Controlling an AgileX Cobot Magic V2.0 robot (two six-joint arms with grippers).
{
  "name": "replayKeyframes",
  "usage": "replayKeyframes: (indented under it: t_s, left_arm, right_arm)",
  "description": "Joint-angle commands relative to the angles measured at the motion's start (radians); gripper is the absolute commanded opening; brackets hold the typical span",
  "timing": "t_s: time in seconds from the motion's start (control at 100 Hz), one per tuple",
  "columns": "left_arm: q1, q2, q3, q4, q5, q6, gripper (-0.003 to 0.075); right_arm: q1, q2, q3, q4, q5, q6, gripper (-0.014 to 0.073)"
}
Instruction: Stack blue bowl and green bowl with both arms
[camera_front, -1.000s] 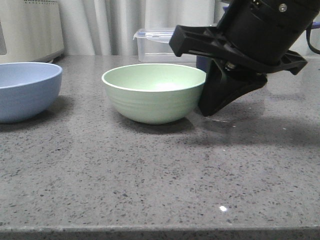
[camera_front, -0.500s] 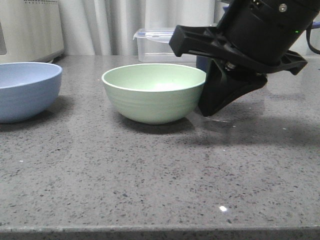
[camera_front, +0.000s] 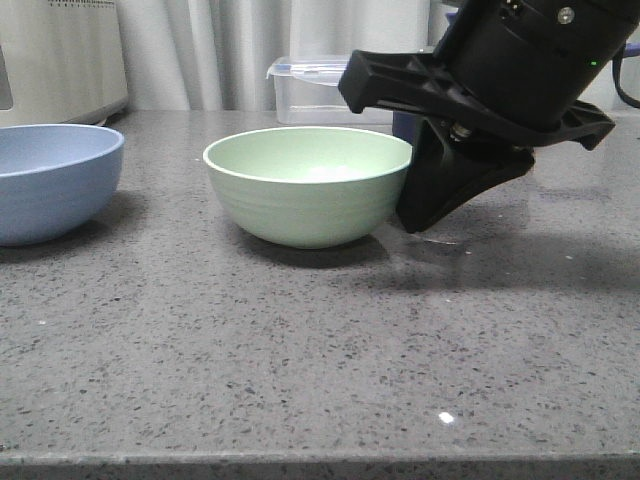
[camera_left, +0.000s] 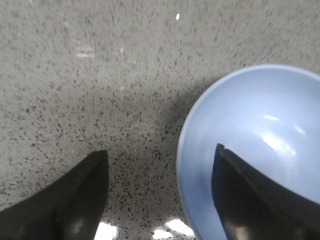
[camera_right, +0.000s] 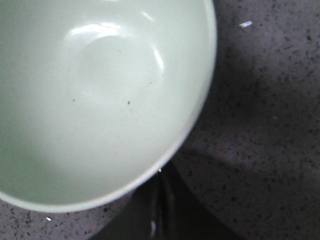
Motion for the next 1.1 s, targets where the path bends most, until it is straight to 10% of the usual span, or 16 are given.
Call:
replayKeyframes:
  t_s: [0.0,0.46,0.87,1.09]
  left_arm:
    - [-0.002,0.002,-0.034,-0.021,-0.033,0.002,0.0438]
    - [-0.025,0.079,-0.034,-0.021,-0.038,0.011,0.0431]
    - [-0.025,0.079,-0.034,-0.026,-0.038,0.011,-0.0013]
    - [-0.025,0.079,-0.054,-0.079,-0.020,0.011,-0.0020]
  right_arm:
    - [-0.001,-0.029,-0.025,0.012,-0.037,-0.012,-0.0067]
    - [-0.001,-0.029,-0.025,0.012,-0.038,-0.012,-0.0067]
    - [-0.001,-0.029,-0.025,0.012,-0.038,-0.012,-0.0067]
    - [-0.001,-0.029,-0.025,0.012,-0.038,-0.012,-0.0067]
